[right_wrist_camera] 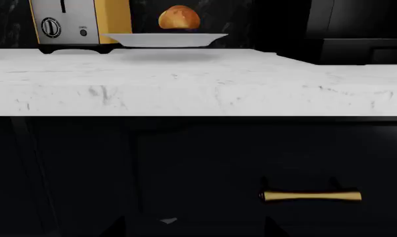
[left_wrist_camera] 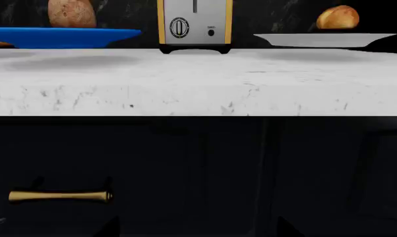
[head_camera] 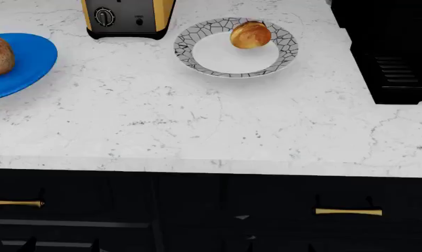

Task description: Place all breads on the cutting board.

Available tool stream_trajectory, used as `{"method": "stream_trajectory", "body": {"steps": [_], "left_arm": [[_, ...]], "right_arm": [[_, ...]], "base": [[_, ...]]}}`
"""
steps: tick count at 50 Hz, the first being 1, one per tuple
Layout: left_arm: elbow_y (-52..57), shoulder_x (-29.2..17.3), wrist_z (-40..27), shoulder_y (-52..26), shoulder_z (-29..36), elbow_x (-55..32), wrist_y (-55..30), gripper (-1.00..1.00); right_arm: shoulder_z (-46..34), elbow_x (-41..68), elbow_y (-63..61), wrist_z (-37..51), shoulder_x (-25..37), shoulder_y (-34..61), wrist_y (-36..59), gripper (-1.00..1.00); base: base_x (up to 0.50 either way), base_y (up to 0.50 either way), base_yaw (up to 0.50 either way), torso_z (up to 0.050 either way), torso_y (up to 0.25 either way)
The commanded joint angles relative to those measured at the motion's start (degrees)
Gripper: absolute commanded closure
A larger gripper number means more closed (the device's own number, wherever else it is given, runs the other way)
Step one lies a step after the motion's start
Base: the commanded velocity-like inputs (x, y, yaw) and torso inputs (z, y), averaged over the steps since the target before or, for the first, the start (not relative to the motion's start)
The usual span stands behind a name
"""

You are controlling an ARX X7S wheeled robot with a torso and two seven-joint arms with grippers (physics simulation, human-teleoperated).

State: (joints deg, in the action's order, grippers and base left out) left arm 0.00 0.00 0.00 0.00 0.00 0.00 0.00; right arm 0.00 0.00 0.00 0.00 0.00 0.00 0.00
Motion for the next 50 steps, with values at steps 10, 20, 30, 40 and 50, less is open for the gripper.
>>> {"method": "stream_trajectory", "body": {"steps": [10,20,30,40,50], "left_arm": [[0.4,-2.4,-2.9,0.3,3.2,-1.5,0.1,-1.0],[1.0,-3.7,-3.5,0.7,4.7,-2.5,1.4,-1.0],[1.1,-4.4,-5.4,0.8,6.1,-1.3,1.6,-1.0],[0.9,-5.0,-6.3,0.7,6.7,-2.0,1.5,-1.0],[1.5,-5.6,-7.1,0.9,7.2,-3.0,1.4,-1.0]], "right_arm": [[-4.0,2.6,0.1,3.6,3.2,-0.1,-0.4,-1.0],[-5.7,1.8,-0.8,5.0,4.2,-0.4,-1.1,-1.0],[-6.6,1.9,-0.1,5.9,4.9,-0.1,-1.6,-1.0],[-7.4,2.2,0.2,6.9,5.6,-0.1,-2.0,-1.0],[-8.0,2.7,-0.3,7.8,6.2,-0.3,-2.3,-1.0]], "base": [[0.0,0.0,0.0,0.0,0.0],[0.0,0.0,0.0,0.002,0.0],[0.0,0.0,0.0,0.05,0.024],[0.0,0.0,0.0,0.05,0.025],[0.0,0.0,0.0,0.05,0.026]]}}
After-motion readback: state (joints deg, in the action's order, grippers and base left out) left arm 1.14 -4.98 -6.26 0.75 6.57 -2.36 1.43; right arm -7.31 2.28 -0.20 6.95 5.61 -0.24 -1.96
